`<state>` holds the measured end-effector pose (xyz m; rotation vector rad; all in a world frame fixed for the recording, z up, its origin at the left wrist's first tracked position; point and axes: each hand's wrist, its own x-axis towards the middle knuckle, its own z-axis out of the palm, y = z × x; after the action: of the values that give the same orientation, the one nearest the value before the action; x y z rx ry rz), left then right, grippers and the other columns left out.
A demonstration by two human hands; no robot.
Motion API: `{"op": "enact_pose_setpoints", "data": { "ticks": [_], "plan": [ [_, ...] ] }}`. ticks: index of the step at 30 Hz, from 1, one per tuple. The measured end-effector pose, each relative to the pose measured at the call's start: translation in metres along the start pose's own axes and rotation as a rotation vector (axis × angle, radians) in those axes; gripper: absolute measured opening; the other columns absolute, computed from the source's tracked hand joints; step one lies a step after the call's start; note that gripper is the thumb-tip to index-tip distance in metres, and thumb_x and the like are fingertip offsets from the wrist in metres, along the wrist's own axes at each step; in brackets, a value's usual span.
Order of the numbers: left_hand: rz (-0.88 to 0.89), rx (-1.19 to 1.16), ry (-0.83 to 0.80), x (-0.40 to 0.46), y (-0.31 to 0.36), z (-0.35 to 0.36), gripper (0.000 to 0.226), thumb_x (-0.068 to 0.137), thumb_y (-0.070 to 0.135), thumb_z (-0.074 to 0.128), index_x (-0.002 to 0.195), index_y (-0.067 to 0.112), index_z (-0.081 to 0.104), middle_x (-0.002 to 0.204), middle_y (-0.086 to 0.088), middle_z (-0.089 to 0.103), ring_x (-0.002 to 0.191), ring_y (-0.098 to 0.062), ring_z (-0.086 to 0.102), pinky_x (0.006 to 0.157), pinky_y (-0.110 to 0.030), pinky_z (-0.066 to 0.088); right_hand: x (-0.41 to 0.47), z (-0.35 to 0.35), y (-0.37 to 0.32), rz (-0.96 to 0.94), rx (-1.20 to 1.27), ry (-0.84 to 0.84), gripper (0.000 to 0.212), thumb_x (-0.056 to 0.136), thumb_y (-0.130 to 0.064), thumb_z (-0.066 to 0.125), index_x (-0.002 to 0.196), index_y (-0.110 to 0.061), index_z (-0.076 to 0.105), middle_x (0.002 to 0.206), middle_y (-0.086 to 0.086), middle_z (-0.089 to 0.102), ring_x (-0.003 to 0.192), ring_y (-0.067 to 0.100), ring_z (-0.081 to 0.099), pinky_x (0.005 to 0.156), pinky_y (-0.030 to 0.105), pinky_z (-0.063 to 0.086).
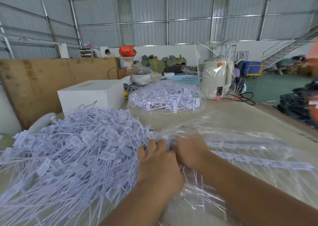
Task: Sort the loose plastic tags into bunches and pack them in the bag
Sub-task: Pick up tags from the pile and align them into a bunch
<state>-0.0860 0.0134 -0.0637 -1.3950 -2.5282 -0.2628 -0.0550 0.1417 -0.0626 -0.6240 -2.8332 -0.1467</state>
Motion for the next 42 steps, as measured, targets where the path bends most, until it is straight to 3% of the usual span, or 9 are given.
{"op": "enact_pose_setpoints", "data": {
  "ticks": [10,13,18,24,27,31,33,37,42],
  "plan": [
    [-0.1,0.039,0.029,0.007,-0.003,0.0,0.051,0.089,0.039,0.037,0.136,0.02,0.04,0.14,0.001,0.031,0.131,-0.024,0.02,0.107,-0.047,0.015,-0.039,-0.024,0.015,-0.214,0.06,0.249,0.024,0.08,-0.002,0.056,0.102,-0.011,0.063,0.093,0.007,0.065,0.084,0.031,0.06,0.072,0.035,0.044],
    [-0.114,0.078,-0.019,0.008,-0.003,-0.002,0.054,0.09,0.043,0.034,0.136,0.018,0.043,0.147,-0.002,0.026,0.133,-0.026,0.019,0.107,-0.049,0.015,-0.058,-0.037,0.024,-0.223,0.044,0.54,0.022,0.073,0.005,0.066,0.094,-0.002,0.067,0.078,0.011,0.064,0.065,0.03,0.059,0.064,0.035,0.049],
    [-0.066,0.043,0.061,0.005,0.001,-0.008,0.044,0.09,0.043,0.036,0.125,0.025,0.056,0.144,0.001,0.034,0.131,-0.024,0.023,0.103,-0.046,0.015,-0.082,-0.067,0.029,-0.202,0.001,0.991,0.02,0.086,0.001,0.052,0.099,0.007,0.067,0.076,0.016,0.06,0.066,0.03,0.05,0.061,0.041,0.043],
    [0.018,0.109,0.072,0.001,0.003,-0.015,0.021,0.085,0.03,0.054,0.105,0.025,0.056,0.106,0.007,0.044,0.113,-0.021,0.036,0.091,-0.041,0.021,-0.106,-0.123,0.041,0.004,0.124,1.295,0.019,0.092,-0.001,0.049,0.104,0.006,0.062,0.083,0.001,0.039,0.078,0.02,0.035,0.073,0.026,0.024],
    [0.07,0.022,0.082,0.003,0.005,-0.011,0.031,0.087,0.019,0.057,0.115,0.031,0.063,0.113,0.01,0.058,0.111,-0.016,0.045,0.091,-0.034,0.02,-0.104,-0.13,0.046,-0.006,0.241,1.124,0.023,0.098,-0.014,0.047,0.107,-0.002,0.065,0.078,0.002,0.047,0.075,0.018,0.042,0.067,0.027,0.028],
    [-0.032,-0.843,0.229,0.005,0.005,-0.018,0.025,0.092,0.017,0.05,0.082,0.028,0.07,0.071,0.012,0.067,0.061,-0.001,0.058,0.068,-0.025,0.043,-0.098,-0.104,0.034,-0.15,0.287,0.482,0.039,0.099,-0.043,0.041,0.119,-0.02,0.066,0.077,0.0,0.061,0.065,0.015,0.053,0.061,0.035,0.048],
    [-0.063,-1.208,0.232,0.005,0.007,-0.023,0.032,0.094,0.028,0.045,0.073,0.026,0.069,0.065,0.009,0.067,0.055,0.001,0.057,0.057,-0.017,0.043,-0.092,-0.09,0.028,-0.209,0.229,0.242,0.036,0.095,-0.047,0.038,0.116,-0.03,0.063,0.078,-0.005,0.057,0.071,0.012,0.053,0.066,0.037,0.048],
    [-0.063,-1.505,0.007,0.008,0.01,-0.031,0.063,0.088,0.067,0.038,0.067,0.013,0.062,0.056,-0.005,0.058,0.052,-0.015,0.05,0.055,-0.023,0.035,-0.086,-0.079,0.02,-0.29,0.261,0.302,0.023,0.097,-0.037,0.046,0.111,-0.032,0.063,0.078,-0.005,0.053,0.077,0.014,0.051,0.068,0.039,0.046],
    [0.077,-1.608,-0.132,0.003,0.006,-0.038,0.056,0.082,0.059,0.041,0.083,0.008,0.065,0.068,-0.013,0.057,0.053,-0.017,0.052,0.056,-0.031,0.033,-0.089,-0.078,0.018,-0.259,0.219,0.313,0.039,0.097,-0.036,0.047,0.136,-0.034,0.05,0.084,-0.005,0.055,0.085,0.017,0.05,0.07,0.039,0.046]
  ]
}}
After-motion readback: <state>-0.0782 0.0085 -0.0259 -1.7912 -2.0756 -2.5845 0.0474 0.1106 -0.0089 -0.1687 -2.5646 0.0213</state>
